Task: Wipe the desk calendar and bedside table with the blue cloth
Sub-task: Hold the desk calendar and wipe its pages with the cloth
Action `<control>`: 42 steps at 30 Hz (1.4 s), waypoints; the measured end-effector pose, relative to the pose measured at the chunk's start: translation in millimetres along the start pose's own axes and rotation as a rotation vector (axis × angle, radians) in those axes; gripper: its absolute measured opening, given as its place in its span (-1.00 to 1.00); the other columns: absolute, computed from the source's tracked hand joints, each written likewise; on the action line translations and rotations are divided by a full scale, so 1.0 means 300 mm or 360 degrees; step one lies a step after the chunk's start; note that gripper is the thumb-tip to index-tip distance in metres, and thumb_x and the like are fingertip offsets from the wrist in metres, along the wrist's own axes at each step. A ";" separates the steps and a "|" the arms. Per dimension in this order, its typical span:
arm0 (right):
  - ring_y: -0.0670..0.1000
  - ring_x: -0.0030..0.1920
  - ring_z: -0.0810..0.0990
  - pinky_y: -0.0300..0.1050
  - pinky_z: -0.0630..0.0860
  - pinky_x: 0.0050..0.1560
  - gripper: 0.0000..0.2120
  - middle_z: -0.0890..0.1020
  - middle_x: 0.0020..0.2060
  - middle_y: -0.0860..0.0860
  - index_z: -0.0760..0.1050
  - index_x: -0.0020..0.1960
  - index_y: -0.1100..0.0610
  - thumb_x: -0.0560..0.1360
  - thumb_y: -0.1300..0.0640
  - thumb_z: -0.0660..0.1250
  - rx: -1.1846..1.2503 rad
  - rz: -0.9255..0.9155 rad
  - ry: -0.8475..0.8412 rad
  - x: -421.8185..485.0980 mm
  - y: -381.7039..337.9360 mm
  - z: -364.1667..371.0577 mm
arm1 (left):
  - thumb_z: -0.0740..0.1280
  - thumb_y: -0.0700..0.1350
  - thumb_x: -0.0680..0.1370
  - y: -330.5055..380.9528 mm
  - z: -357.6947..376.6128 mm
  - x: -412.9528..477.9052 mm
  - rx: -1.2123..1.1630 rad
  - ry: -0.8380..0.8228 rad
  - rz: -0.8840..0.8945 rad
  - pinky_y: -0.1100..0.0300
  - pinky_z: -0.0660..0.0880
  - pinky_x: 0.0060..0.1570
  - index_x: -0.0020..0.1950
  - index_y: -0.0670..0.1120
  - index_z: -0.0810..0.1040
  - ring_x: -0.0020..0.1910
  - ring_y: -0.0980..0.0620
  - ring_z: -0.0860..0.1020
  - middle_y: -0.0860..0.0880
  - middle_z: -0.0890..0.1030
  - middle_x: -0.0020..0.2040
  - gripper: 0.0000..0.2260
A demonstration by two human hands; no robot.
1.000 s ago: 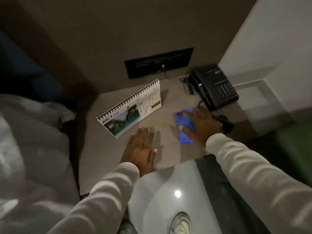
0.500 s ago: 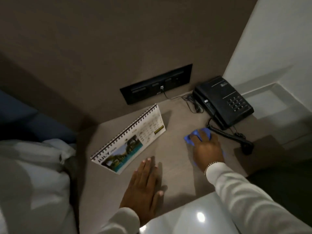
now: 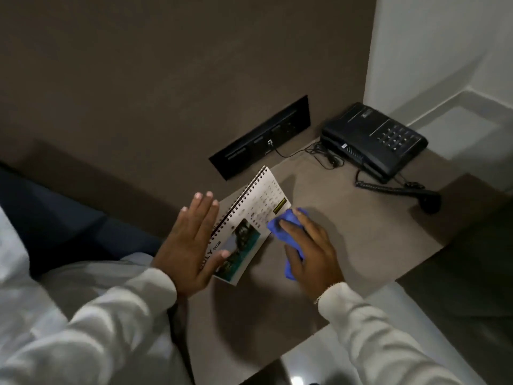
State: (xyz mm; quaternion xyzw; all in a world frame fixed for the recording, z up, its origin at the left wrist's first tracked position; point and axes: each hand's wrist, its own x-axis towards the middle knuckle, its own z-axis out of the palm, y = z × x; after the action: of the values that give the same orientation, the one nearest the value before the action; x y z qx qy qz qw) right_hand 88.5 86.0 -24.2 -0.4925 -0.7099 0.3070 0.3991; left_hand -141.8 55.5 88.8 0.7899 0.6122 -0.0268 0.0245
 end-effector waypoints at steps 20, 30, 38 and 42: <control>0.09 0.52 0.08 0.01 0.26 0.41 -0.37 0.11 0.54 -0.01 0.18 0.42 -0.25 0.50 0.20 0.32 0.0223 0.0005 0.0352 -0.025 -0.107 0.404 | 0.01 0.36 0.51 -0.107 0.069 0.068 -0.0161 -0.0072 0.0595 -0.18 0.00 0.54 0.56 -0.20 -0.17 0.60 -0.04 -0.17 -0.14 -0.13 0.62 -0.14; 0.02 0.54 0.01 -0.01 0.16 0.44 -0.52 -0.05 0.54 -0.15 0.03 0.43 -0.34 0.58 -0.05 0.09 0.0439 0.0012 0.0541 -0.004 -0.139 0.460 | 0.00 0.38 0.51 -0.100 0.070 0.073 -0.0129 -0.0084 0.0585 -0.14 -0.03 0.55 0.57 -0.17 -0.17 0.60 -0.04 -0.17 -0.13 -0.11 0.62 -0.14; -0.16 0.51 -0.07 -0.28 0.09 0.41 -0.55 -0.12 0.51 -0.28 -0.02 0.37 -0.45 0.59 -0.07 0.03 0.0461 0.0231 0.0619 -0.023 -0.106 0.500 | 0.02 0.37 0.51 -0.095 0.065 0.079 -0.0102 -0.0082 0.0603 -0.17 -0.01 0.53 0.56 -0.19 -0.16 0.60 -0.08 -0.15 -0.13 -0.12 0.62 -0.13; -0.04 0.51 0.09 -0.01 0.24 0.41 -0.59 0.01 0.52 -0.22 0.09 0.38 -0.40 0.59 -0.09 0.05 0.0528 0.0113 0.0688 0.066 -0.108 0.449 | 0.04 0.33 0.53 -0.095 0.059 0.076 -0.0053 -0.0086 0.0613 -0.11 -0.04 0.54 0.56 -0.22 -0.13 0.60 -0.10 -0.14 -0.17 -0.09 0.62 -0.16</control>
State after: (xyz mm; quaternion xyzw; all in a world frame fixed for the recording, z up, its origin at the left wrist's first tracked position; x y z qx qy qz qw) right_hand -47.2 88.4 -58.4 -0.4991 -0.5304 0.3206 0.6056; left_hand -163.9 83.3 69.2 0.8909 0.4493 -0.0327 0.0587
